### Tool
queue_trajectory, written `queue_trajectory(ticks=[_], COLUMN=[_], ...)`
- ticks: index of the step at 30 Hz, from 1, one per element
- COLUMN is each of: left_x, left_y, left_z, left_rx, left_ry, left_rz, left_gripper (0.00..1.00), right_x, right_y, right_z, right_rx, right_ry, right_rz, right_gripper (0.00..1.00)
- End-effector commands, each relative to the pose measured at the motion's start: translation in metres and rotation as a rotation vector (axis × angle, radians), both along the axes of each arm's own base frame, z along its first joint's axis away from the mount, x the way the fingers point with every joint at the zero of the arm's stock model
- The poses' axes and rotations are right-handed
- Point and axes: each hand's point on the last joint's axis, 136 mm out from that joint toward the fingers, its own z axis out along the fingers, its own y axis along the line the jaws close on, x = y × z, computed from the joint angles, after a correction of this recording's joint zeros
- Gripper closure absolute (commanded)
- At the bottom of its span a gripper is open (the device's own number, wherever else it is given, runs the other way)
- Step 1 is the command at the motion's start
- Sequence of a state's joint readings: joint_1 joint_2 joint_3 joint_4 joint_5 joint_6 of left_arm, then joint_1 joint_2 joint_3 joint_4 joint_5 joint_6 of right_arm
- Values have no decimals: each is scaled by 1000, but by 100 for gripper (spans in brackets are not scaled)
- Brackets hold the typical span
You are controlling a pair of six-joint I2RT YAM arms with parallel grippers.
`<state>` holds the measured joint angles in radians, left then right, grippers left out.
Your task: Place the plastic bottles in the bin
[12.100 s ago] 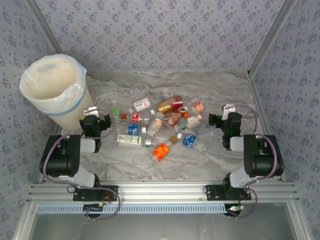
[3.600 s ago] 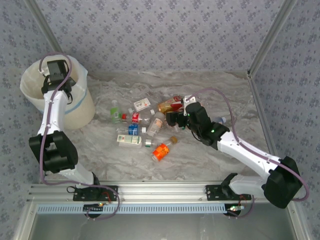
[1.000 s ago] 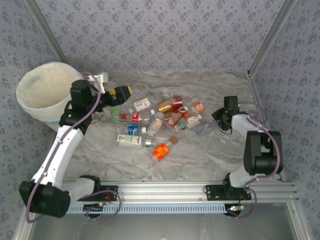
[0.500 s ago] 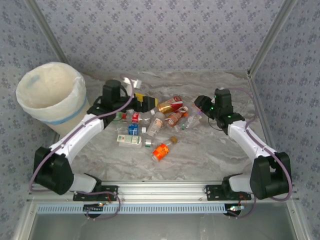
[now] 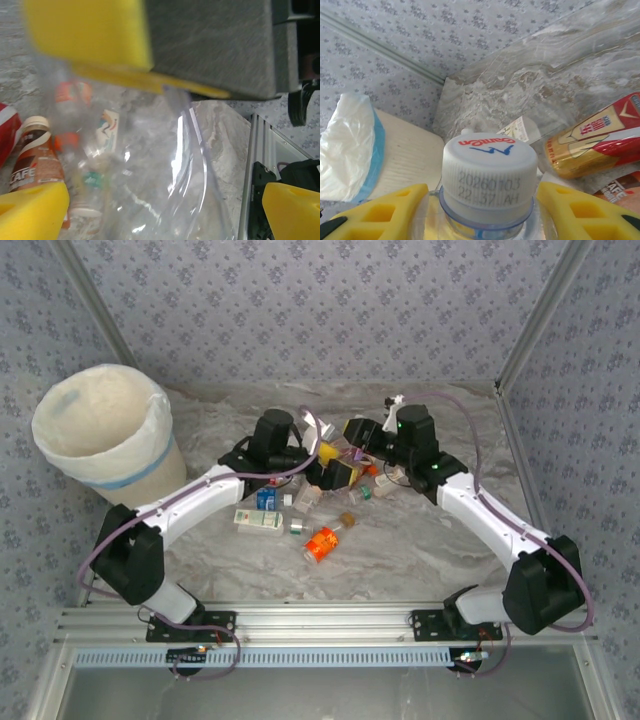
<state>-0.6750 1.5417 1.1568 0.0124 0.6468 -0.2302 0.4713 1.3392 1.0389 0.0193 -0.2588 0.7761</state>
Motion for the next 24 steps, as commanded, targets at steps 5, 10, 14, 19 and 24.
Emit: queue_trajectory(ticks=[5,10,14,19,24], left_x=[1,2,4,7,14], left_y=[-13,-13,-11,-6,1], left_z=[15,14,12,13,11], left_rx=[-59,-51,-34,-21,3], left_ry=[-37,-36,-42,-63,-92], left_rz=[-62,-52,-33,2,62], left_gripper=[12,33,46,54,64], right_x=[0,0,-2,-4,-9], right_y=[12,13,17,11,4], right_z=[31,38,42,45,54], right_rx=[39,49,56,33,-6], right_ry=[-80,-92,-102,-107,-134], right_rz=[32,32,45,27,27], right_gripper=[60,59,55,40,26])
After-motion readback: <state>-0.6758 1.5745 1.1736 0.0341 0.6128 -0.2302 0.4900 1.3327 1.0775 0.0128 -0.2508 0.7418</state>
